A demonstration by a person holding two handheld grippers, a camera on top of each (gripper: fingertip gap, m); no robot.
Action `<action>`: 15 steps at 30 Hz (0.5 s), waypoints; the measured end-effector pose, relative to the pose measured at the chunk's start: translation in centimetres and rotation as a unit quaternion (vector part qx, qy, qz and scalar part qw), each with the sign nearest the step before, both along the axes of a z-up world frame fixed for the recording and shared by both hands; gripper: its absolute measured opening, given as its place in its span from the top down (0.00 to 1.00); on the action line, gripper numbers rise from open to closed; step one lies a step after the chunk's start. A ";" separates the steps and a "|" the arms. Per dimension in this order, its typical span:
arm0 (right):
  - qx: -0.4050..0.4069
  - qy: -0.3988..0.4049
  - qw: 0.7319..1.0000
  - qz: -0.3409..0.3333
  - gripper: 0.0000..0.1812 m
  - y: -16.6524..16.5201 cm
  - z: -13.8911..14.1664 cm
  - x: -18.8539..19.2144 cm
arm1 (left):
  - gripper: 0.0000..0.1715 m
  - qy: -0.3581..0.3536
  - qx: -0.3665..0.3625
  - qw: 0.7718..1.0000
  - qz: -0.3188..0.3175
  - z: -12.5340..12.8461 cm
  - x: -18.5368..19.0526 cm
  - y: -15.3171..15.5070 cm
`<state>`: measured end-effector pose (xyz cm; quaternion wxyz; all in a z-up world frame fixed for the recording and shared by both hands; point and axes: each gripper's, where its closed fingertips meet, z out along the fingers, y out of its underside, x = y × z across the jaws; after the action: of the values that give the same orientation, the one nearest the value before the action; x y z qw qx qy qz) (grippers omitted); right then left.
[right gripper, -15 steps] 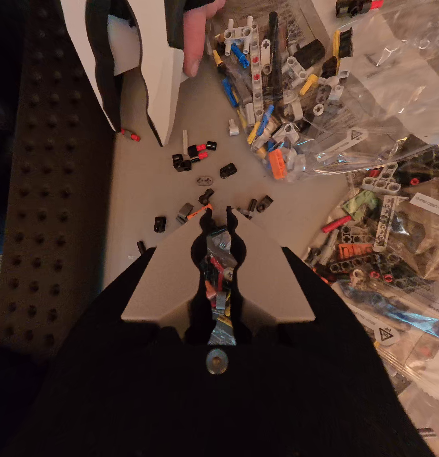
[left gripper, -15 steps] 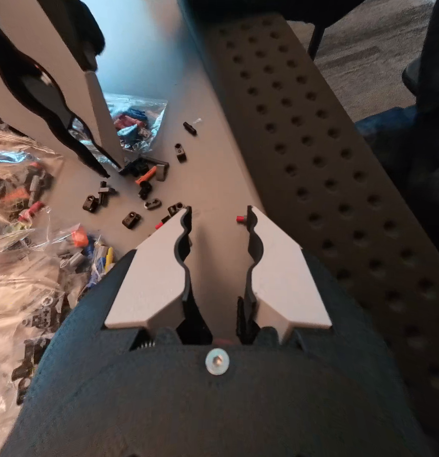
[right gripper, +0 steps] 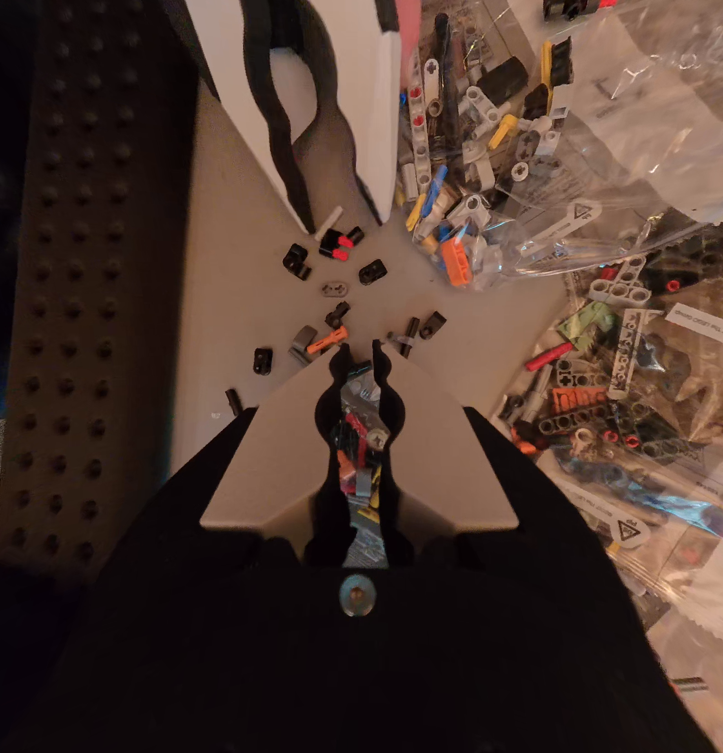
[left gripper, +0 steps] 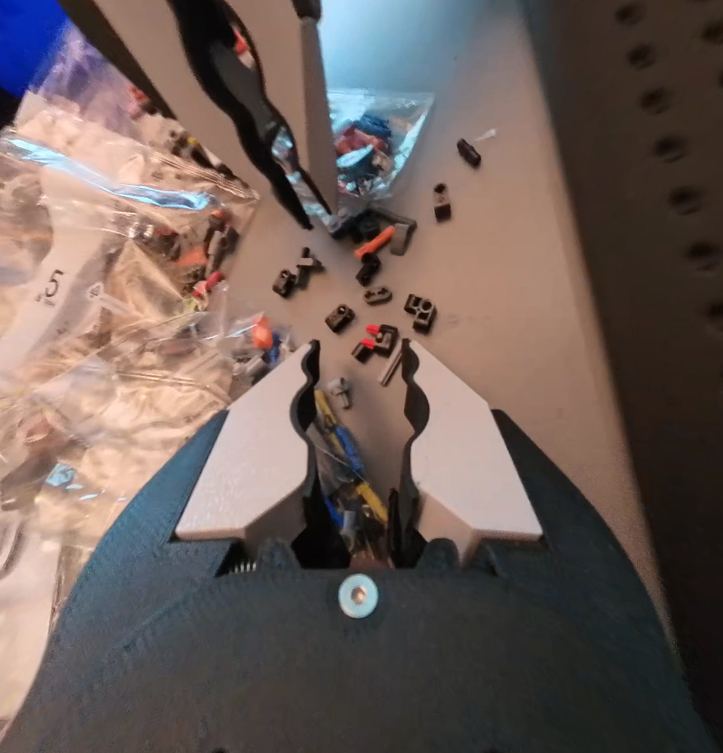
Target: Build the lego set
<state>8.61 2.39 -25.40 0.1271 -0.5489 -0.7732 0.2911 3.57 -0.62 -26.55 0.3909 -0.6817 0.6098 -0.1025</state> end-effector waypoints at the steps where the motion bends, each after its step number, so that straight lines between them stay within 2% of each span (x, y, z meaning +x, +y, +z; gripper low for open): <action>1: -0.003 0.002 1.000 0.002 0.95 -0.1 0.2 0.2 | 0.78 -0.013 0.006 1.000 0.006 0.5 0.0 0.3; 4: -0.018 -0.001 1.000 0.019 0.95 -0.9 0.5 0.9 | 0.80 -0.027 0.023 0.999 0.031 1.5 -0.5 1.2; 10: -0.042 -0.056 0.996 0.051 0.95 -2.6 -1.0 2.4 | 0.82 -0.007 0.026 0.998 0.049 0.9 -1.2 1.9; 15: -0.037 -0.071 0.995 0.056 0.95 -2.9 -2.2 1.4 | 0.83 -0.012 0.029 0.998 0.055 1.0 -1.3 2.2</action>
<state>10.00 -0.54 -27.58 0.0348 -0.5287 -0.7984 0.2860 2.26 1.58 -25.54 0.4228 -0.7017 0.5689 -0.0716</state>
